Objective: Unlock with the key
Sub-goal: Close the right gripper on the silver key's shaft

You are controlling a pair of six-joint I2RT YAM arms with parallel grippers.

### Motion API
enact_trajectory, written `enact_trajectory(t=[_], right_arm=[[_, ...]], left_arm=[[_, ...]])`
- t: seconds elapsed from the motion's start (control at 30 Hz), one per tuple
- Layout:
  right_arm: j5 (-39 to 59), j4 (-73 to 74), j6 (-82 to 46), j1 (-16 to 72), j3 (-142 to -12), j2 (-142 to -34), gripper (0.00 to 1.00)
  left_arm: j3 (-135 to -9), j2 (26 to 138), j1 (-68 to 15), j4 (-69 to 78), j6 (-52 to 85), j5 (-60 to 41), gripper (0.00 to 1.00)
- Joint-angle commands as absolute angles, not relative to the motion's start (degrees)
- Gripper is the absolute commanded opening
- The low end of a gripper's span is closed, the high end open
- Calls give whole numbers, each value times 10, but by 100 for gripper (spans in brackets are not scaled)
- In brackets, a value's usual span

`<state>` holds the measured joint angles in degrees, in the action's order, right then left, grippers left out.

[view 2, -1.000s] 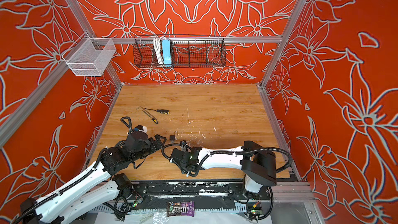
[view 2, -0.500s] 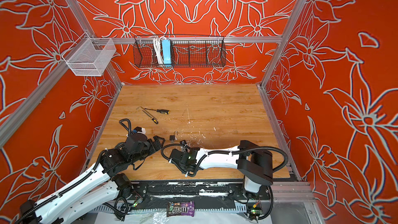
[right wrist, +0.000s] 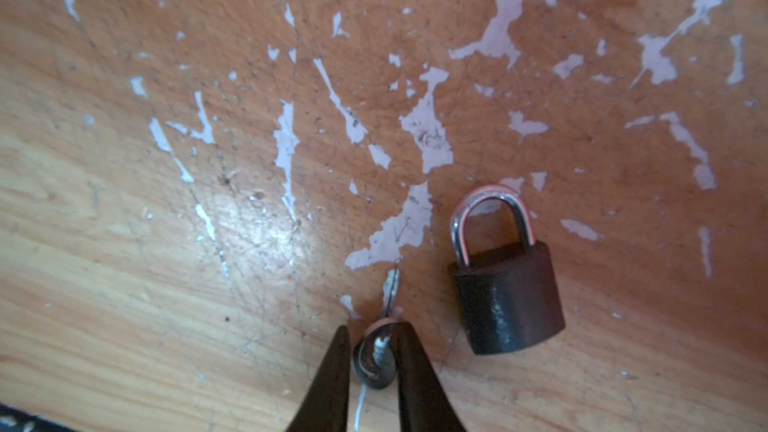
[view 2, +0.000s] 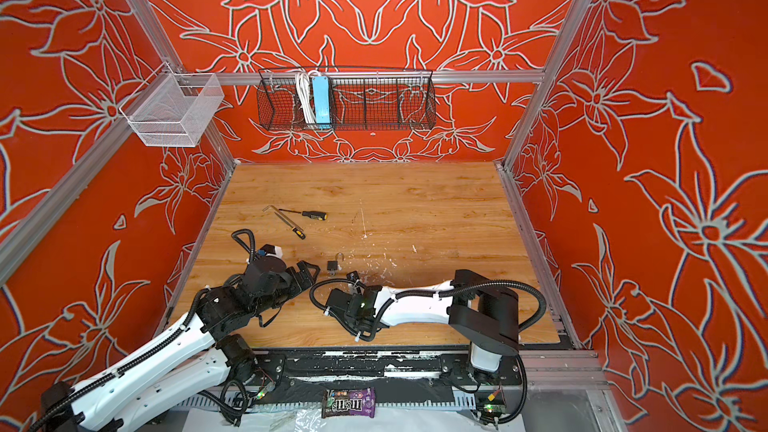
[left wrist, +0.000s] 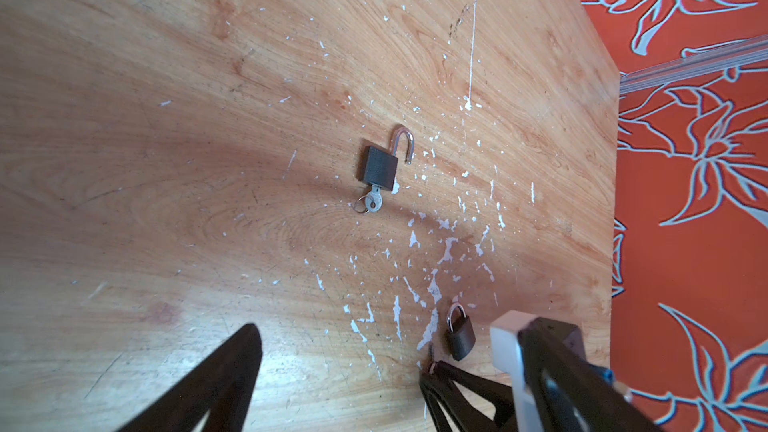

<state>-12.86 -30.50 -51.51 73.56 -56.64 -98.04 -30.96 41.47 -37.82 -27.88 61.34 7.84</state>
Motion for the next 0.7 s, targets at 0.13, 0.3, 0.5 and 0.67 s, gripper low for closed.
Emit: enact_trajectory(t=[0.13, 0.3, 0.5, 0.67], right_arm=[[-149, -313, -526, 736, -563, -971, 15], [-138, -300, -523, 733, -556, -957, 15], [-138, -302, -527, 724, -548, -941, 21], [-113, -283, -530, 723, -544, -939, 23]], left_arm=[[-306, 425, -377, -264, 620, 84, 98], [-305, 426, -377, -263, 620, 83, 98], [-306, 416, -377, -269, 621, 88, 98], [-301, 407, -374, -272, 623, 91, 98]])
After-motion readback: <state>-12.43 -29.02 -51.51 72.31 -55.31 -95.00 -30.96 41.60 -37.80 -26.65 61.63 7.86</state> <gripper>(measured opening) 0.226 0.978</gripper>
